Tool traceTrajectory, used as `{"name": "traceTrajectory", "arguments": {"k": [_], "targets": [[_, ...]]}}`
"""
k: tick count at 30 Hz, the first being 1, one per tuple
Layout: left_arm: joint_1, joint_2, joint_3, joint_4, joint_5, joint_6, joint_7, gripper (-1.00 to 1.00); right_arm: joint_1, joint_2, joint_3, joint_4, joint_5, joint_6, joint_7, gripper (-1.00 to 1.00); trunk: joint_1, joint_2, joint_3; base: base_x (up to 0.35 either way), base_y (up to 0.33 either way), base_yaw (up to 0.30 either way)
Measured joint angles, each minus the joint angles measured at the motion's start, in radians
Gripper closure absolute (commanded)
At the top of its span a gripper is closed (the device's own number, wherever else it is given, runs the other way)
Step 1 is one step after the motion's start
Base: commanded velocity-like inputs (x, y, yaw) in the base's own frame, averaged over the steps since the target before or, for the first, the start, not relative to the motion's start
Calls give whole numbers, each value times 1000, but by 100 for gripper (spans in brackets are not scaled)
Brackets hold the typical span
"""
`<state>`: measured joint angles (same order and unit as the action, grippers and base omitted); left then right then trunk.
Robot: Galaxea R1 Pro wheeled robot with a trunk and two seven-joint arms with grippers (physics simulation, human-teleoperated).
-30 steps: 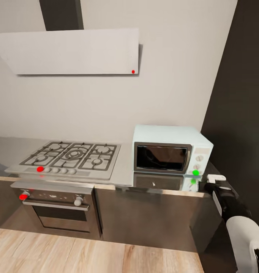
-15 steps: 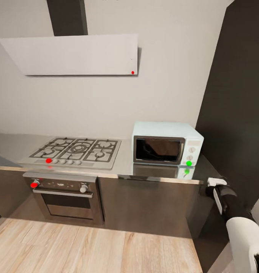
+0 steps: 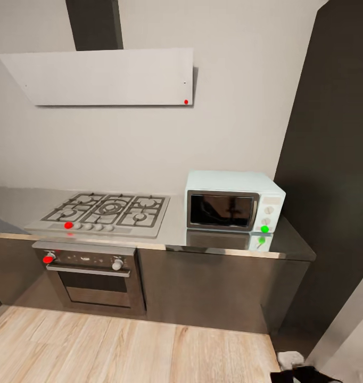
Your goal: In the kitchen, take the popcorn bag from the countertop, put it into the microwave, and heat it until the popcorn is cooked so the cooked popcorn ends up inside the bag.
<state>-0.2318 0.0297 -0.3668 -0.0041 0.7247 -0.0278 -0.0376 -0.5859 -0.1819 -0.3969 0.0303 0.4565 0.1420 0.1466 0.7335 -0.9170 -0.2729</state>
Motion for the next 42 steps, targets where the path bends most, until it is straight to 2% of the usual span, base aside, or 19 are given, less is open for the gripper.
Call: {"name": "traceTrajectory", "arguments": {"k": [2,4,5,7,10,17,21,30,32,33,42], "targets": [[0,0,0,1,1,0,0,-100,76,2,-1,1,-3,-52,0,100,0,0,0,0,0,0],[0,1,1,1,7,0,0,-100,196,4,-2,3,-3,-100,0,100,0,0,0,0,0,0],[0,1,1,1,8,0,0,-100,231,10,-2,3,-3,-105,1,100,0,0,0,0,0,0],[-1,1,1,1,9,0,0,-100,272,45,-4,2,-4,-103,0,100,0,0,0,0,0,0],[0,1,1,1,10,0,0,-100,290,56,-5,2,-4,-100,0,100,0,0,0,0,0,0],[0,1,2,1,11,1,0,-100,323,55,-8,3,-9,-110,-1,100,0,0,0,0,0,-7],[0,1,0,0,-4,1,-1,-100,339,57,-9,3,-33,-119,-2,100,0,0,2,0,0,-210],[-1,1,0,0,-2,1,-1,-100,340,58,-9,3,-35,-115,-2,100,0,0,6,0,0,-244],[-1,9,-2,-11,-8,0,0,-100,340,165,-4,1,-24,-130,-2,100,0,0,6,0,0,0],[-1,10,-2,-11,-8,0,0,-100,340,157,-4,1,-24,-130,-2,100,0,0,6,0,0,0],[-1,9,-2,-12,-8,0,0,-100,340,156,-4,1,-24,-130,-2,100,0,0,6,0,0,0]]}}
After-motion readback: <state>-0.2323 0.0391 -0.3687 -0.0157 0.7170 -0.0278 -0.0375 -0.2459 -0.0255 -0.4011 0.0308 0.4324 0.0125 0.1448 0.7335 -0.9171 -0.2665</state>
